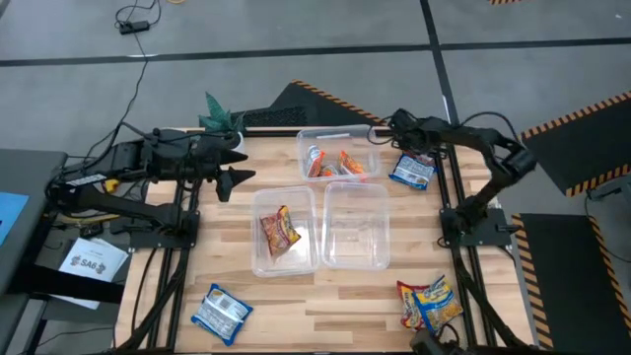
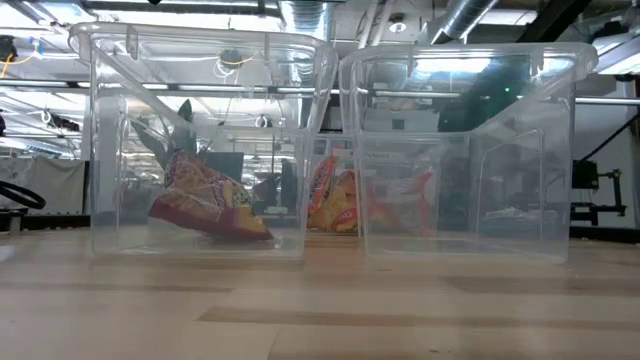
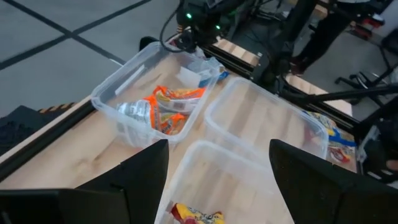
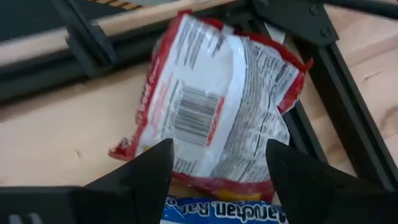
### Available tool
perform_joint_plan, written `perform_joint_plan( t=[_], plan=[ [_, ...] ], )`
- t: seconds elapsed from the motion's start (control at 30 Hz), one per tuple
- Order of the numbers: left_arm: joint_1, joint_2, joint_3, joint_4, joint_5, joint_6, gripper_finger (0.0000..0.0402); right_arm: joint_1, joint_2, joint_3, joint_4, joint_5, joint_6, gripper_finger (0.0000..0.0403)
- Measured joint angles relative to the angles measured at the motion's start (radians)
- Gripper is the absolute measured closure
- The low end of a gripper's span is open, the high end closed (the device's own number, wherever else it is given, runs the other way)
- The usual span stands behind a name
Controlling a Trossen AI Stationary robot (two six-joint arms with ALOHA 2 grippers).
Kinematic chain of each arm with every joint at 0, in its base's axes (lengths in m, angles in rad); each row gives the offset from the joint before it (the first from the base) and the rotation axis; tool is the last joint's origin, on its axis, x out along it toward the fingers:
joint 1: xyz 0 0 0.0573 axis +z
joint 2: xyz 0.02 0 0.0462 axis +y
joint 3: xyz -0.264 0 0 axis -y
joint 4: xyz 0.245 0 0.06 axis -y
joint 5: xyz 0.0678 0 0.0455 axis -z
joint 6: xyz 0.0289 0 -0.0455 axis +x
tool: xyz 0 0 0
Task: Sort Maruchan noodles
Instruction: Put the top red noodle pack into the bottom left transparent bin
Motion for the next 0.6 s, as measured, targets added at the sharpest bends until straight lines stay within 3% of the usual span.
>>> perform_joint_plan(
  t=[0.17, 0.4, 0.6],
  plan=[
    [0.000, 0.001, 0.000, -0.001, -0.007, -0.033, 0.0138, 0.000, 0.085, 0.004, 0.000, -0.039, -0.008, 0.0182],
    [0.000, -0.003, 0.000, -0.002, 0.000, -0.074, 0.0138, 0.022, 0.015, -0.001, -0.014, -0.074, -0.039, 0.0380],
    [0.000, -0.004, 0.000, -0.002, 0.000, -0.074, 0.0139, 0.036, -0.199, 0.006, -0.009, -0.076, -0.127, 0.0396]
  ],
)
